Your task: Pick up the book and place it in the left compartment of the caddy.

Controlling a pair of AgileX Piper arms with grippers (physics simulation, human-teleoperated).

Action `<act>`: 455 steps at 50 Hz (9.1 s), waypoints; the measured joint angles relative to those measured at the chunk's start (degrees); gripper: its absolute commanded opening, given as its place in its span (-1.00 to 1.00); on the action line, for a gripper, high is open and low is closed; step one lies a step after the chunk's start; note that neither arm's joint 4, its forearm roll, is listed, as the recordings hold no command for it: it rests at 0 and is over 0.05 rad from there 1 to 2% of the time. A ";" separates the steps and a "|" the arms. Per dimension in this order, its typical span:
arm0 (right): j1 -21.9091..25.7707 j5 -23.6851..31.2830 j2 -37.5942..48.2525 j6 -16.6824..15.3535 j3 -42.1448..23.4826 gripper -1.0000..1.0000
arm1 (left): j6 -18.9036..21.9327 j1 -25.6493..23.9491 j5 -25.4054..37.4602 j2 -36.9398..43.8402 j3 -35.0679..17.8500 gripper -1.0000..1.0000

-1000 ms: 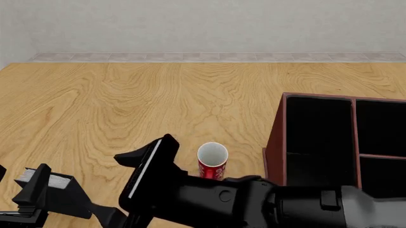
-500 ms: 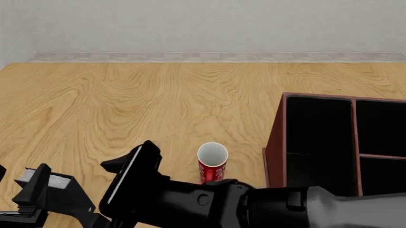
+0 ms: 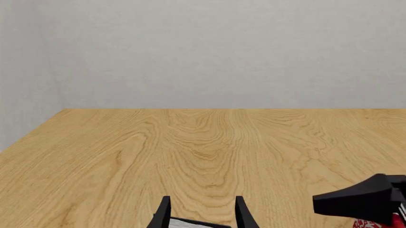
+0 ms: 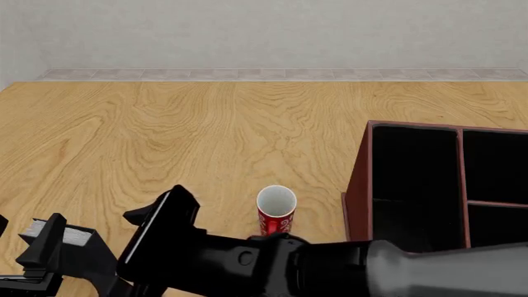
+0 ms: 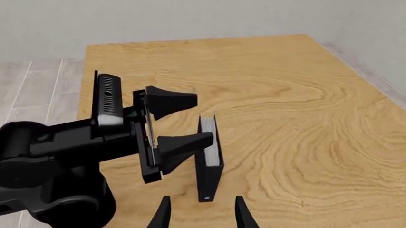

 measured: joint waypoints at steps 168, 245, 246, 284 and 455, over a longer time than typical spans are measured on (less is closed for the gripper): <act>-1.51 1.77 22.99 0.06 -19.68 1.00 | 0.00 0.00 0.00 0.00 0.00 1.00; -1.33 3.99 25.24 -2.44 -23.89 -1.00 | 0.00 0.00 0.00 0.00 0.00 1.00; -1.37 3.96 25.09 -2.49 -23.81 -1.00 | 0.00 0.00 0.00 0.00 0.00 1.00; -4.70 3.53 19.02 -4.18 -20.75 -1.00 | 0.00 0.00 0.00 0.00 0.00 1.00; -40.90 6.13 -32.92 -1.79 11.65 -1.00 | 0.00 0.00 0.00 0.00 0.00 1.00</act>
